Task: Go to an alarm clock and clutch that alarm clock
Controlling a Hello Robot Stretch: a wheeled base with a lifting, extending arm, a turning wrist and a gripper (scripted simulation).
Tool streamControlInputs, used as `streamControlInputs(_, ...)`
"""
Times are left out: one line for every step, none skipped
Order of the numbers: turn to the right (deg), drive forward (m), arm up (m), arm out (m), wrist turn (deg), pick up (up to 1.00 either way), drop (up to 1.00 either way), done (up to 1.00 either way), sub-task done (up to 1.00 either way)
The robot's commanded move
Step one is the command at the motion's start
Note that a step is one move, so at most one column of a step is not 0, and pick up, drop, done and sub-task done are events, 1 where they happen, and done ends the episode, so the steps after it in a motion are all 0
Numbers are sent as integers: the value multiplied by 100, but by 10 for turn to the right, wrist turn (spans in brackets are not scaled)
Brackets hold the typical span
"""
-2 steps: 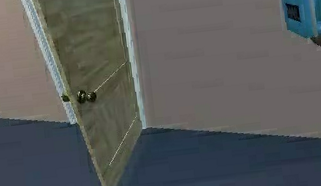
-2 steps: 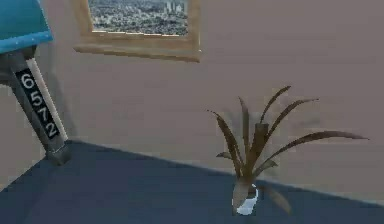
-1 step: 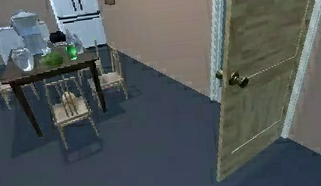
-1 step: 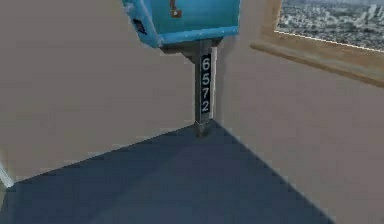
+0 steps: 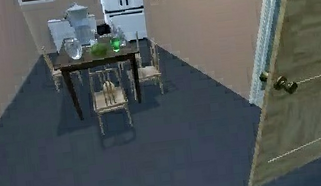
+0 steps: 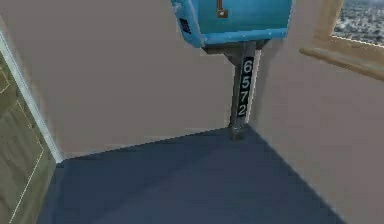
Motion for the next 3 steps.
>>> streamControlInputs(0, 100, 0, 0, 0, 0, 0, 0, 0)
streamControlInputs(-210, 0, 0, 0, 0, 0, 0, 0, 0)
streamControlInputs(0, 5, 0, 0, 0, 0, 0, 0, 0)
